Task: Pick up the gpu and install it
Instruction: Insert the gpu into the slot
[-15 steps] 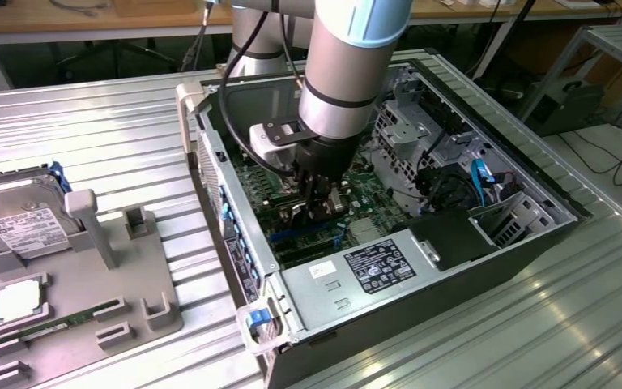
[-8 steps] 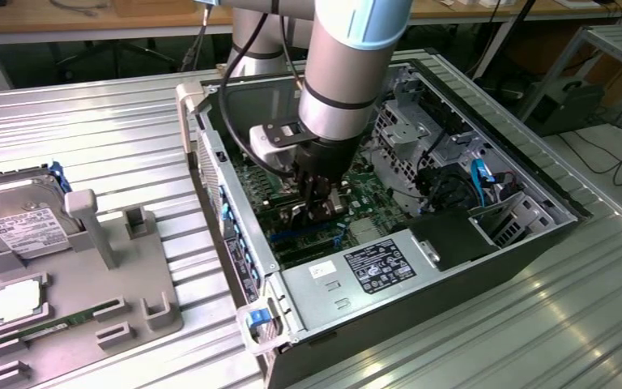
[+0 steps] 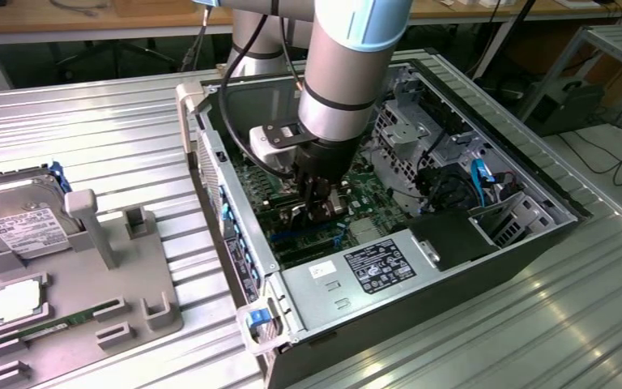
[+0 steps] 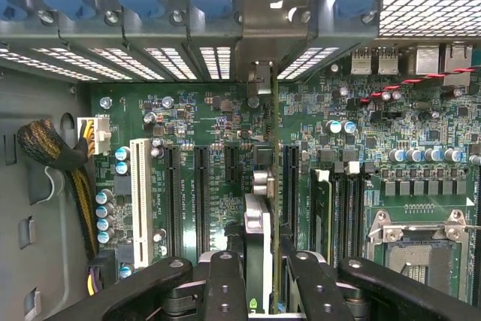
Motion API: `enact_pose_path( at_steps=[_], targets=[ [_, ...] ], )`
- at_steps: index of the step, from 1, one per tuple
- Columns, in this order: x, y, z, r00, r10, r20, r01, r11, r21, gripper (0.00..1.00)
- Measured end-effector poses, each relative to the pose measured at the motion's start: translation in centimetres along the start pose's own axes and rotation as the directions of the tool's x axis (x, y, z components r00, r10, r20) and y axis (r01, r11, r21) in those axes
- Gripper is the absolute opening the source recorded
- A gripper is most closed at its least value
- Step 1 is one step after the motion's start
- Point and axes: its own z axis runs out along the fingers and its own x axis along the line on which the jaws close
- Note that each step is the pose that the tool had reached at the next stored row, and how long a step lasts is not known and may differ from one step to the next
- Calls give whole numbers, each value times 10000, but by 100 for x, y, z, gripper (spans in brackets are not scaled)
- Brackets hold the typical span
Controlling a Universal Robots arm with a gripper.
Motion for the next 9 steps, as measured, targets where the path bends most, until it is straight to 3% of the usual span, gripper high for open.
enact_pose_path(
  at_steps=[9],
  targets=[
    [0, 0, 0, 10000, 0, 1, 0, 10000, 1, 27]
  ],
)
